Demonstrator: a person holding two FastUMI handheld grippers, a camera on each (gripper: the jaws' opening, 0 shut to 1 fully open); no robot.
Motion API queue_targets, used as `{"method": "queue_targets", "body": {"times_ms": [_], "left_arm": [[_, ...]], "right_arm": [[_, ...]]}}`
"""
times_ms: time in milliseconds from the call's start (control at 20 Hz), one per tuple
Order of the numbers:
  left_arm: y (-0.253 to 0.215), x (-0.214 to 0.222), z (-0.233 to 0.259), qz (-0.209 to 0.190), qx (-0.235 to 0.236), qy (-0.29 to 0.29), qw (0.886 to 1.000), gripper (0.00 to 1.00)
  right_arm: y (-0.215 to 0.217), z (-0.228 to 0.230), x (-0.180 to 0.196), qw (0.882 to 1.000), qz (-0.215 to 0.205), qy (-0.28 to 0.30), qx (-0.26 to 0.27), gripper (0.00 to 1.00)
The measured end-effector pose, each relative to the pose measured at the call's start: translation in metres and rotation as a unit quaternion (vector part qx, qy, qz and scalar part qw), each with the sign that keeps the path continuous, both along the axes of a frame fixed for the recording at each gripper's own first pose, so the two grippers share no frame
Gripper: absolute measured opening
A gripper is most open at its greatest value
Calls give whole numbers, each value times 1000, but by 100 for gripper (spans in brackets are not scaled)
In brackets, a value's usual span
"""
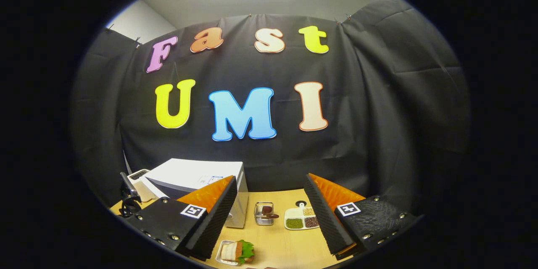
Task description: Open the microwave oven with the left hand, put the food in, and close the microwave oven.
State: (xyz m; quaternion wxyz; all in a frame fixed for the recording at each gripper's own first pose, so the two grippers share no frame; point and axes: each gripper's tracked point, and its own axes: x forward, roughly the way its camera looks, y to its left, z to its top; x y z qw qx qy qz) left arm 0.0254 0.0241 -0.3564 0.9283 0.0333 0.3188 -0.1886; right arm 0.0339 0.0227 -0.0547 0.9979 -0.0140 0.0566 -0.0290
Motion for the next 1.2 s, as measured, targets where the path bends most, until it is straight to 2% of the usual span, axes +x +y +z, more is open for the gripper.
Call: {"method": "queue_targets", "body": {"times_ms": [250,600,750,900,1200], "left_arm": [[48,-61,12,-46,20,11,999,6],[151,-131,25,-39,50,32,997,6],[193,-149,28,-32,66,44,996,7],[233,-159,30,-37,91,47,994,6],[289,-167,32,-61,93,55,992,6]], "right_arm": [[34,2,-12,1000,13,-5,0,97],[91,-8,-25,999,40,-4,0,97],[115,-13,-32,998,59,0,4,97],[128,-14,-36,998,57,-1,13,98],[149,-16,-42,998,58,1,16,97]]}}
